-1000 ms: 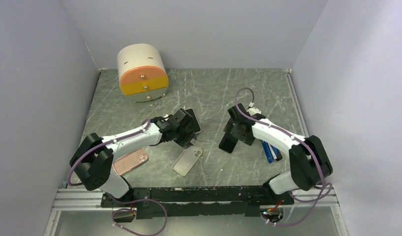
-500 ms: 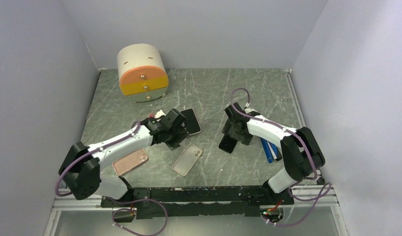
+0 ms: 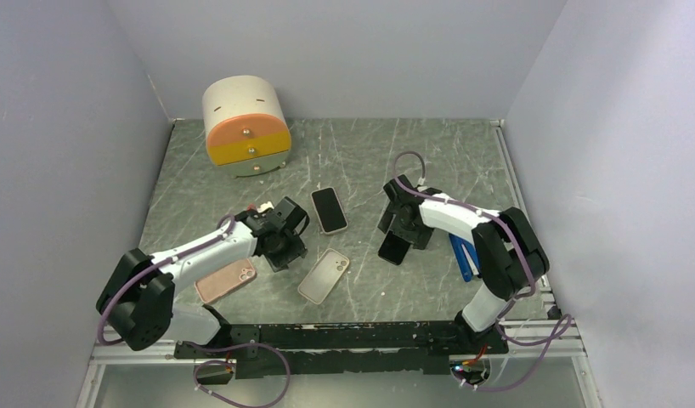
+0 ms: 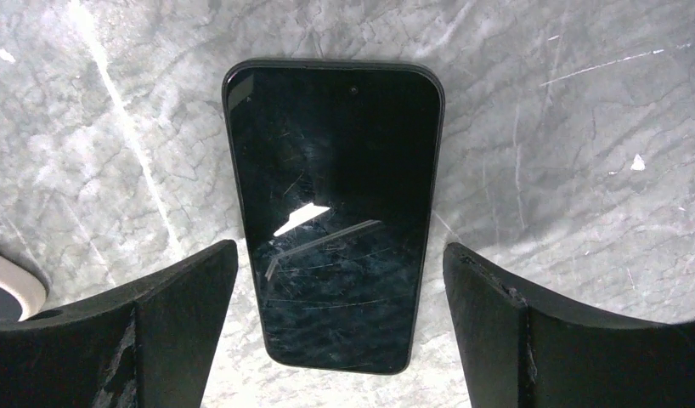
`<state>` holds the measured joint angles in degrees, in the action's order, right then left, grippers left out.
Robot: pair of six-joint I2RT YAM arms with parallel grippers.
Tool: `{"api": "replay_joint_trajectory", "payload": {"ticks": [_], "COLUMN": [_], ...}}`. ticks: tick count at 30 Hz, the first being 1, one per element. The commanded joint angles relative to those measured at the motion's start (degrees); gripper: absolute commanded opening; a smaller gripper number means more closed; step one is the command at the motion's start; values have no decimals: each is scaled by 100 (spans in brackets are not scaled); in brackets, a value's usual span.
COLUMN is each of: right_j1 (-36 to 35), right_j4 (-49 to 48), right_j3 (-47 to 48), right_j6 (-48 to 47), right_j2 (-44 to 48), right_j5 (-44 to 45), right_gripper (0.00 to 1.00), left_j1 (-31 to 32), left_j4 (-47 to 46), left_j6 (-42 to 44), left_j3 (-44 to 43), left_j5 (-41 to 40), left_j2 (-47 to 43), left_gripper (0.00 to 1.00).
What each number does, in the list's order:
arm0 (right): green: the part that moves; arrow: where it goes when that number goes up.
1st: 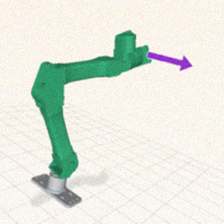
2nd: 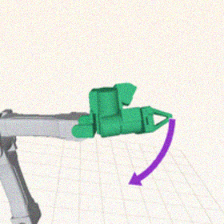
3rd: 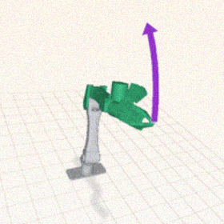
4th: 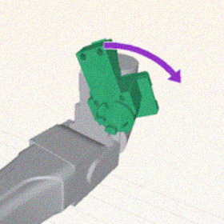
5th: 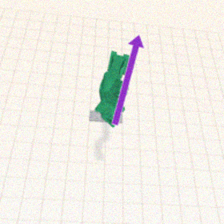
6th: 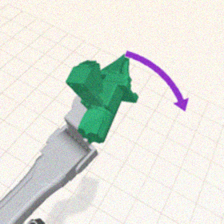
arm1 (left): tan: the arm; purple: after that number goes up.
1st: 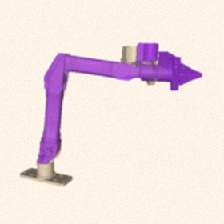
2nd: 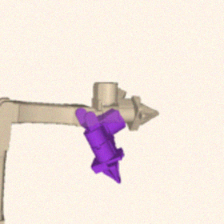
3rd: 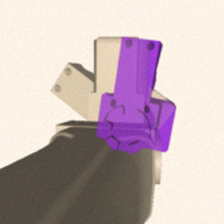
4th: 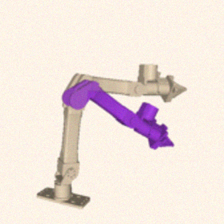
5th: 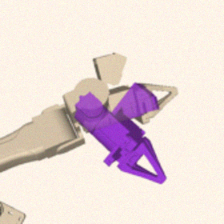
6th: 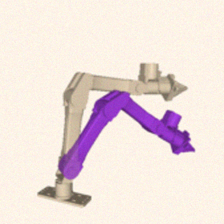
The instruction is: Put the phone into the phone case
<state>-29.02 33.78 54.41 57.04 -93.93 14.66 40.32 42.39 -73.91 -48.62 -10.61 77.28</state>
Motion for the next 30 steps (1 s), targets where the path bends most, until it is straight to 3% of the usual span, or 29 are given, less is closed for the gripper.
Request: {"api": "replay_joint_trajectory", "payload": {"ticks": [1, 13, 23, 30], "right_j1": [22, 27, 26, 21], "right_j4": [-57, 307, 830, 484], "right_j3": [289, 188, 558, 324], "right_j6": [32, 229, 21, -59], "right_j2": [-216, -283, -840, -685], "right_j5": [12, 14, -98, -130], "right_gripper": [93, 84, 85, 76], "left_j1": [-220, -373, -218, -25], "left_j4": [-253, -726, -1238, -1844], "left_j6": [646, 1586, 1329, 1134], "left_j3": [147, 197, 662, 681], "left_j5": [448, 2215, 3149, 3531], "left_j2": [70, 768, 513, 684], "left_gripper": [54, 48, 46, 46]}}
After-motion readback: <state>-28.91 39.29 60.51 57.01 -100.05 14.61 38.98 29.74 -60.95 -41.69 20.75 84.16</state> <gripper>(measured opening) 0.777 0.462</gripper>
